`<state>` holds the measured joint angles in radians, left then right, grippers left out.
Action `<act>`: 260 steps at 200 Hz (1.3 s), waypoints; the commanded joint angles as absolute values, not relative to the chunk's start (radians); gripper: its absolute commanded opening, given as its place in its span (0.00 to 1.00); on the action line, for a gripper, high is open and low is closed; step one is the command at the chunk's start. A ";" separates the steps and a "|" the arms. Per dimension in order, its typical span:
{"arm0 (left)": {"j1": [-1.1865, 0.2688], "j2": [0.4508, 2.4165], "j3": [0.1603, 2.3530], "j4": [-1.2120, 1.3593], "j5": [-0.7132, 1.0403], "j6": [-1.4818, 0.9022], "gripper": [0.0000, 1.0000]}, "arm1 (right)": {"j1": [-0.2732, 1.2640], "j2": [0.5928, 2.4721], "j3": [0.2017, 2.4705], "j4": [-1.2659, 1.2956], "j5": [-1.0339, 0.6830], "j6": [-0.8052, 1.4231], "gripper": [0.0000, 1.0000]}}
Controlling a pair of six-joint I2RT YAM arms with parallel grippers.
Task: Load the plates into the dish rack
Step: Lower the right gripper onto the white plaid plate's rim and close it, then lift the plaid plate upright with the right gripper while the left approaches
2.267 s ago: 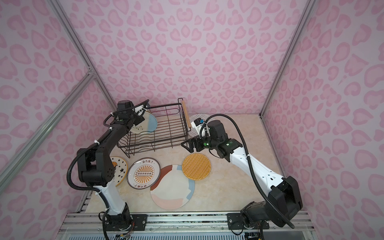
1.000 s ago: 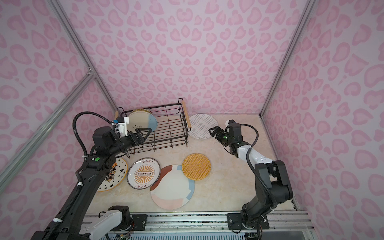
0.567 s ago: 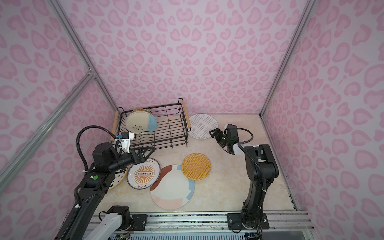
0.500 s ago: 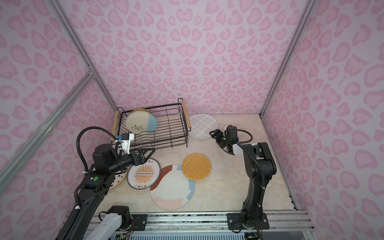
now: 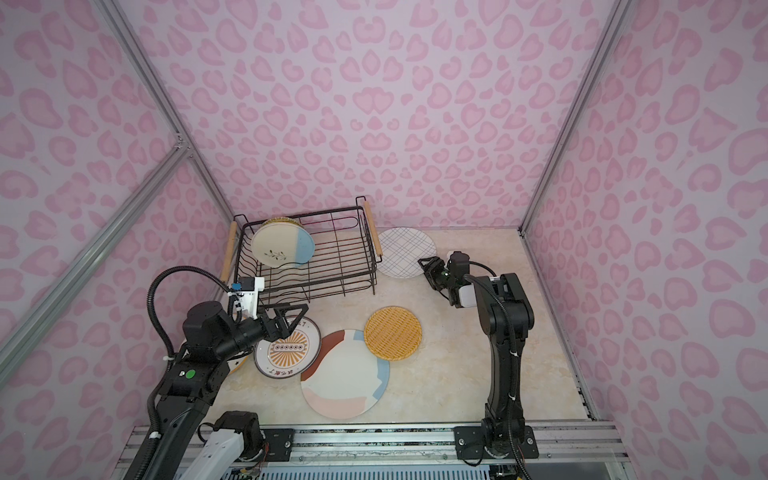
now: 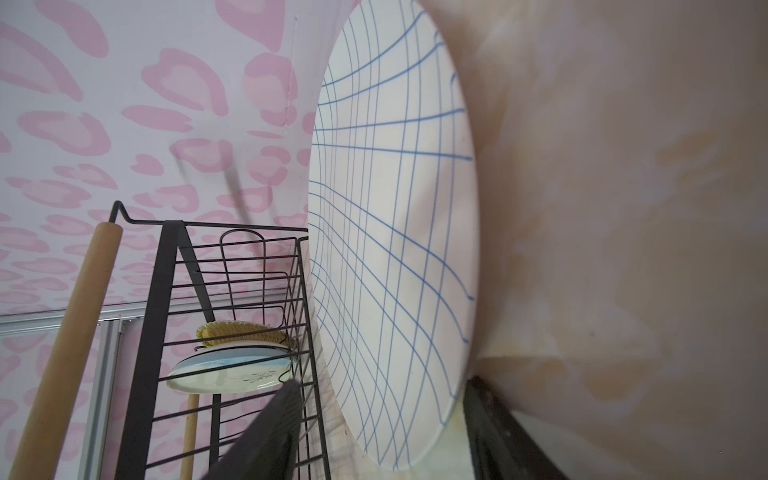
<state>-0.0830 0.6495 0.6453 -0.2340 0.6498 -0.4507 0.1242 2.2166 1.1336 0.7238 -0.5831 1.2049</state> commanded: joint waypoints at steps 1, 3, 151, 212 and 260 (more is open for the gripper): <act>-0.083 0.646 0.640 -0.192 0.632 -0.439 0.97 | 0.127 2.255 1.141 0.705 -0.555 1.280 0.60; -0.083 0.646 0.639 -0.191 0.632 -0.440 0.97 | 0.127 2.256 1.142 0.706 -0.551 1.282 0.60; -0.082 0.635 0.623 -0.167 0.607 -0.436 0.97 | 0.133 2.352 1.203 0.770 -0.549 1.342 0.11; -0.082 0.634 0.623 -0.172 0.596 -0.430 0.97 | 0.100 2.254 1.150 0.813 -0.565 1.317 0.00; -0.082 0.634 0.618 -0.163 0.588 -0.437 0.97 | 0.009 2.083 0.955 0.889 -0.571 1.308 0.00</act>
<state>-0.0834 0.6357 0.6250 -0.2073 0.5941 -0.4442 0.0444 2.1387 1.0248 0.7895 -0.5591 1.3178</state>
